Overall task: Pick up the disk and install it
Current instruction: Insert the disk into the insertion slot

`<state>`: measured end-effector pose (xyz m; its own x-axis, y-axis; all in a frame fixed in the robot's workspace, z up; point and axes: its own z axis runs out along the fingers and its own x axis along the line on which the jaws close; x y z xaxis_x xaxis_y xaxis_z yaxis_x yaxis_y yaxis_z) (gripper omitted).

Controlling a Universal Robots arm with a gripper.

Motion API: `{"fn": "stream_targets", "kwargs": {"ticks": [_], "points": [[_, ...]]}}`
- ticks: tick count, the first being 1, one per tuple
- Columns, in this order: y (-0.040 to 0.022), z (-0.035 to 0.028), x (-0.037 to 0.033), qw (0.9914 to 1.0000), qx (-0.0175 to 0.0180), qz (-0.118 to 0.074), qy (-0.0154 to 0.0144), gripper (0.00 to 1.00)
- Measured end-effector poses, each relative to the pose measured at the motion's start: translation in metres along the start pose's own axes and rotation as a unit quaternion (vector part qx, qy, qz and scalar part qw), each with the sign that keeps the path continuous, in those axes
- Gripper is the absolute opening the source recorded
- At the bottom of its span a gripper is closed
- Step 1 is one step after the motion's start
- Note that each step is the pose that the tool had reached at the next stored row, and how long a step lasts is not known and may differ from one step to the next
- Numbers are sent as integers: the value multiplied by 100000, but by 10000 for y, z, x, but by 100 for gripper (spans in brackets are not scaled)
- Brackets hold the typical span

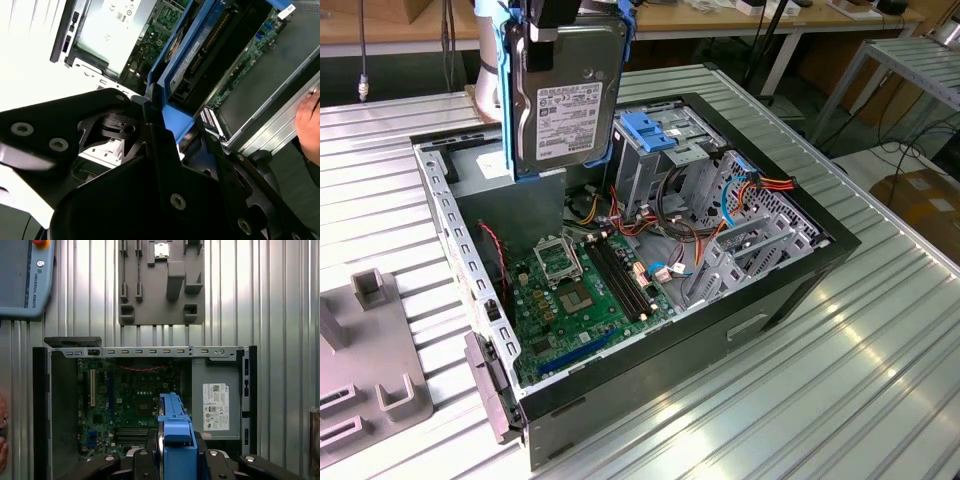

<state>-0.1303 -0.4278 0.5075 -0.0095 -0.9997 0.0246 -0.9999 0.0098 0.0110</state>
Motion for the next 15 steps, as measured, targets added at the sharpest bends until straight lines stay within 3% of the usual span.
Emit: {"fn": "stream_targets", "kwargs": {"ticks": [3,6,12,14,15], "points": [[-7,12,129,100000,-1,-4,117,37],[-51,25,185,100000,5,2,171,37],[-301,44,188,100000,2,-5,277,37],[-449,51,186,99999,-1,-1,377,37],[-489,54,185,99999,0,-1,405,37]]}}
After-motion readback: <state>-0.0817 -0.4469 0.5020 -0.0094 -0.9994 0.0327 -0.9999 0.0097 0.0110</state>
